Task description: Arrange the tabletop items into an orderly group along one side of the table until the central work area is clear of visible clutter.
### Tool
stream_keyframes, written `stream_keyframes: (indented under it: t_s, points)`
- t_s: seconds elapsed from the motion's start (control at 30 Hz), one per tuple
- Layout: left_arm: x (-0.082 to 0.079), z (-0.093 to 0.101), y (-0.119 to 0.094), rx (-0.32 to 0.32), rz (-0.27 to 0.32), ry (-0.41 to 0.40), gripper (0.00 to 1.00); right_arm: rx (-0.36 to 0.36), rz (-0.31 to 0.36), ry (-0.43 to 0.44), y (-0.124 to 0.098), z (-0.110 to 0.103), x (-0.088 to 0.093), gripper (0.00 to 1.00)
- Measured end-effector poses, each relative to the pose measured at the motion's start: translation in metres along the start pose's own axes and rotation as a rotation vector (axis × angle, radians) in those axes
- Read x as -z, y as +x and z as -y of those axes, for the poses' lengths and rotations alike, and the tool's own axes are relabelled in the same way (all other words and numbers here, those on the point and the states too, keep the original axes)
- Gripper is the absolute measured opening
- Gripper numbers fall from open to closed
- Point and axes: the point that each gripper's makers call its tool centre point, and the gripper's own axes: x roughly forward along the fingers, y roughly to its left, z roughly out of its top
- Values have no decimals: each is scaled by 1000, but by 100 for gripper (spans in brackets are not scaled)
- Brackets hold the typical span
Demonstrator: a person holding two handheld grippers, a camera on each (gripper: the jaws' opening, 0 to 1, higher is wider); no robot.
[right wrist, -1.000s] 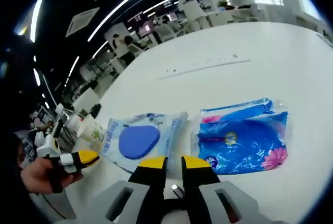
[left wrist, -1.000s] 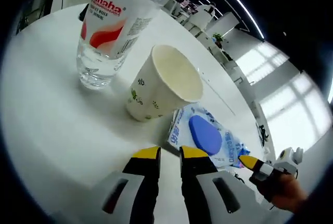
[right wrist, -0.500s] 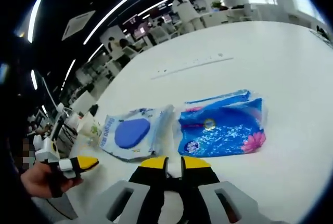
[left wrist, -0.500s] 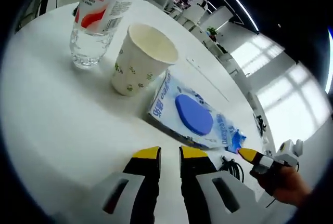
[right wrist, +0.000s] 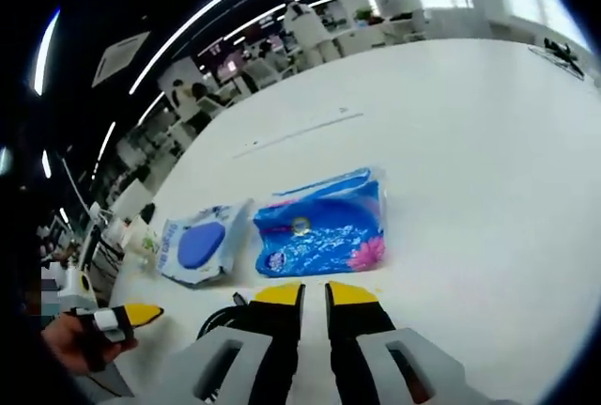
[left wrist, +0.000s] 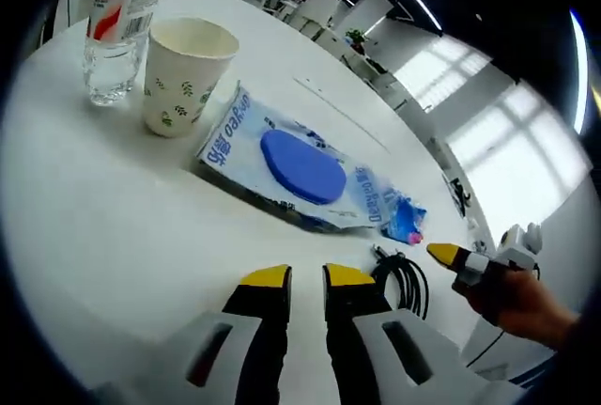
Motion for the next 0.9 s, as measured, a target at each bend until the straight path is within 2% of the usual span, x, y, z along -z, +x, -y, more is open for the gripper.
stream_keyframes:
  t_s: [0.13,0.27,0.4,0.57,0.63,0.7,0.83,0.9]
  points:
    - [11,7,-1,11,-13,24,11,27,2,11,0,28,-10,8]
    - [18,9,-8,15,-31,123,11,57,-9,30,-1,30,-7,9]
    - [23,9,-16,13,-31,156,11,58,-5,74,3,44,-15,10]
    - [33,18,-34,8,-40,212,12,50,-9,74,14,46,-21,11]
    - [31,16,-35,5,-46,249,13,47,-13,73,17,47,-23,11]
    - [38,19,-43,-1,-50,281,13,45,-18,75,24,49,-26,11]
    - [37,10,-47,-6,-45,304,15,53,-28,60,29,51,-24,7]
    - [40,12,-55,-13,-37,314,15,61,-32,58,34,55,-25,5]
